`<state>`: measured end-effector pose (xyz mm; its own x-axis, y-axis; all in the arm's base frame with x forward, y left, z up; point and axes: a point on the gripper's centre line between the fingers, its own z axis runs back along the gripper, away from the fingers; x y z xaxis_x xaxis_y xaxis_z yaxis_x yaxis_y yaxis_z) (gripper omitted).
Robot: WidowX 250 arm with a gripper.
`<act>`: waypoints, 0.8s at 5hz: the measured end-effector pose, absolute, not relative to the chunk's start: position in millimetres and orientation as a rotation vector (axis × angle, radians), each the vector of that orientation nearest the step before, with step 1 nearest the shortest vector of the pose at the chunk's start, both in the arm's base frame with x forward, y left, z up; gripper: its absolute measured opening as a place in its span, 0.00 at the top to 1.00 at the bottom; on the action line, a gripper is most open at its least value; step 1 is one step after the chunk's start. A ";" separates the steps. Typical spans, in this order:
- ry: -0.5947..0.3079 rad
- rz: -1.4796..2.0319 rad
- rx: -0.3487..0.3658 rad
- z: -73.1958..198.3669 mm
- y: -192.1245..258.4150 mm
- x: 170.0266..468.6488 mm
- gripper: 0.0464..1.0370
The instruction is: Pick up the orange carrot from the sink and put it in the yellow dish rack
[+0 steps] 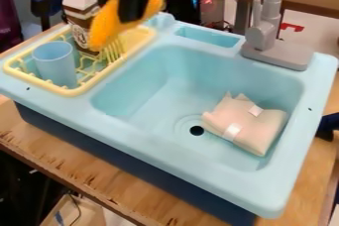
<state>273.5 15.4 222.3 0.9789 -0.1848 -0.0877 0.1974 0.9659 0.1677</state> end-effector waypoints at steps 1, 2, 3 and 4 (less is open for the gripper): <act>0.072 -0.202 0.221 219.6 33.9 274.0 0.59; 0.047 -0.192 0.226 219.5 50.2 277.5 0.59; 0.058 -0.181 0.236 212.1 60.3 282.4 0.59; 0.066 -0.166 0.246 202.2 69.3 288.8 0.59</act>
<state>288.8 69.3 202.2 0.9842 -0.1556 -0.0850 0.1716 0.9564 0.2363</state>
